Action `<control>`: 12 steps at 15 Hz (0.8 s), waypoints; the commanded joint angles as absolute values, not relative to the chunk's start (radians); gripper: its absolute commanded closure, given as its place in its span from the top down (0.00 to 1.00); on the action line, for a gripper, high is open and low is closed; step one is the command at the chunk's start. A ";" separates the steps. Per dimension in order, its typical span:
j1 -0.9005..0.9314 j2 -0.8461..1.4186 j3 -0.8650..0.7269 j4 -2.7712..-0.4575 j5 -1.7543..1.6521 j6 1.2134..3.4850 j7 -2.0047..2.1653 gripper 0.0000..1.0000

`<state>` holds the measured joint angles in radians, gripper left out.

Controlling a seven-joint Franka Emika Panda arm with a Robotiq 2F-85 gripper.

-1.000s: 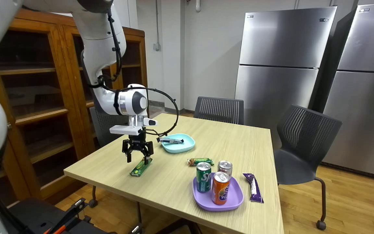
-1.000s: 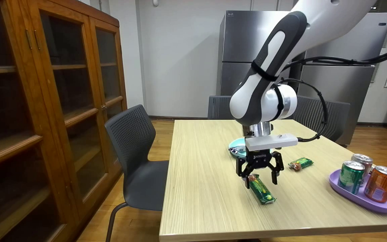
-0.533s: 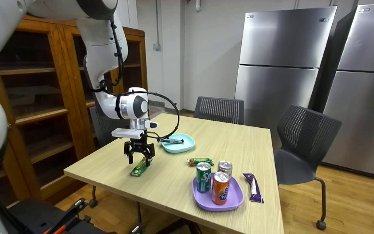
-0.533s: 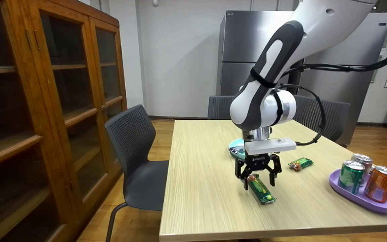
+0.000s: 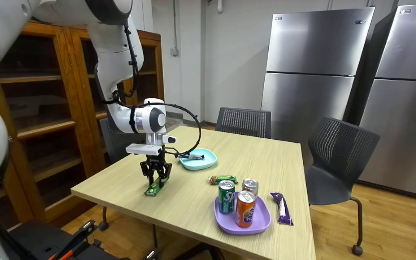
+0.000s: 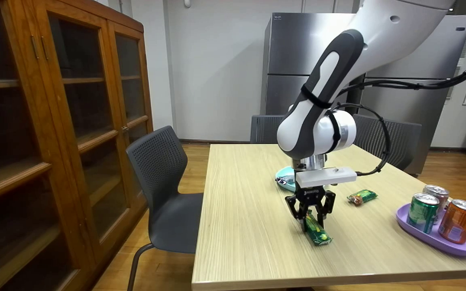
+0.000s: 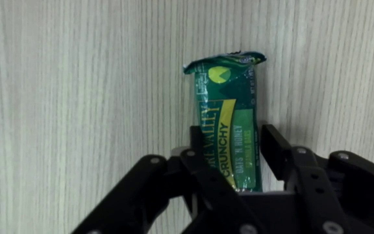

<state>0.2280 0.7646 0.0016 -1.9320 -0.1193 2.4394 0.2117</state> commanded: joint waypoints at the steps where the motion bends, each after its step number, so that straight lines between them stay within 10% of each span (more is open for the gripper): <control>1: 0.224 0.748 0.001 -1.937 -0.125 2.457 0.195 0.20; 12: 0.244 0.674 -0.041 -1.892 -0.124 2.441 0.281 0.14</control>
<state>0.2298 0.6944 -0.0212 -1.9129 -0.1184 2.4669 0.2344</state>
